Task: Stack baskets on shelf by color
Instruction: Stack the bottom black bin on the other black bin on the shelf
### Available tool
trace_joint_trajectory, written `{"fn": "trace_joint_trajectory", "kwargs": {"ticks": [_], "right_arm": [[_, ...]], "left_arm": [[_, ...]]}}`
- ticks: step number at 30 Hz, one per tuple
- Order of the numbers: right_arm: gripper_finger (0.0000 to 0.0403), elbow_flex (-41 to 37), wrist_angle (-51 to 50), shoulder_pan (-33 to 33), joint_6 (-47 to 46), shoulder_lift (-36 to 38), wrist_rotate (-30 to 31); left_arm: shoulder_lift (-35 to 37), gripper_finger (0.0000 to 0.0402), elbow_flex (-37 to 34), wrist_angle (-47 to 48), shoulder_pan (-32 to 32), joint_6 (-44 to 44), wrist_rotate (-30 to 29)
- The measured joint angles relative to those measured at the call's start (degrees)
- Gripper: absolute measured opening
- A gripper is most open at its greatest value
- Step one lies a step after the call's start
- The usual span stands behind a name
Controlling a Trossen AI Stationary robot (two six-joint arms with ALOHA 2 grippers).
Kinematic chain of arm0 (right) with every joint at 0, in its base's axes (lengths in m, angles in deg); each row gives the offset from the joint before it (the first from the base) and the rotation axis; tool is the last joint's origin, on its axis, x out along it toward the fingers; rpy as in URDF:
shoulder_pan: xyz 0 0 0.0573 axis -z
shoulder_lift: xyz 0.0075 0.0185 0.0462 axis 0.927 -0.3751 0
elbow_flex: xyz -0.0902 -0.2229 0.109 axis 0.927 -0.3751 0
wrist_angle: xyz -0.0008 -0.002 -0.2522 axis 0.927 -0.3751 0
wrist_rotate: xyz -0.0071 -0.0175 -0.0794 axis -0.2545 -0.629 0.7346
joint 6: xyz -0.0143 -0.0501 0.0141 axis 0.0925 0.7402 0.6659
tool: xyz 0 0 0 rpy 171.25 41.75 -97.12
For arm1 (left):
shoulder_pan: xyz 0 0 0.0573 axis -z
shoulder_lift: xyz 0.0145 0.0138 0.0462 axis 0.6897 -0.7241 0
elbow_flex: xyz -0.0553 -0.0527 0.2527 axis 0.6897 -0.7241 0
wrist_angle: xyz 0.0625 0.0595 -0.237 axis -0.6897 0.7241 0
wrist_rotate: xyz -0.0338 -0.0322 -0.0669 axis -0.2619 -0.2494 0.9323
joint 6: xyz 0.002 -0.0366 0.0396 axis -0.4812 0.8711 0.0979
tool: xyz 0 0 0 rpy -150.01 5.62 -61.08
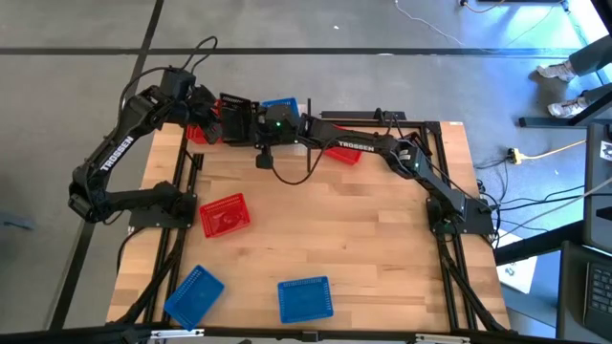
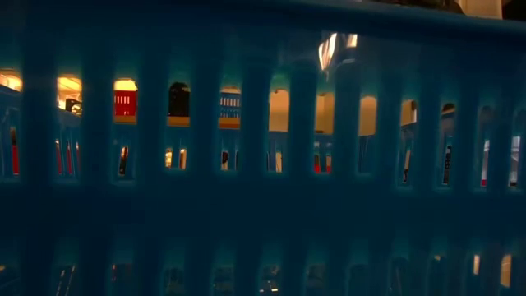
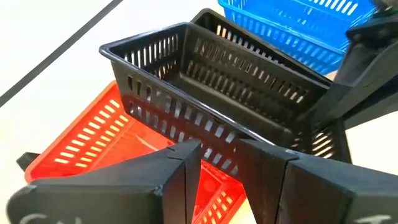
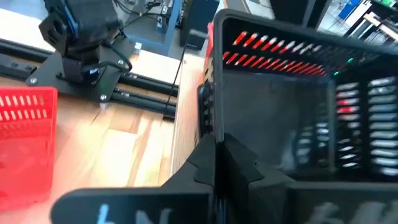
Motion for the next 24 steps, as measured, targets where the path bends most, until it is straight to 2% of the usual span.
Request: {"fn": "trace_joint_trajectory", "kwargs": {"ticks": [4,9,24], "right_arm": [[0.0004,2.5,-0.8,0.0,0.0,0.0,0.1],[0.0002,6.4,-6.5,-0.1,2.1,0.0,1.9],[0.0001,6.3,-9.6,-1.1,3.4,0.8,5.0]], "left_arm": [[0.1,0.0093,0.0,-0.1,0.0,0.0,-0.3],[0.1,0.0093,0.0,-0.2,0.0,0.0,-0.2],[0.0,0.0093,0.0,0.1,0.0,-0.1,0.4]]}}
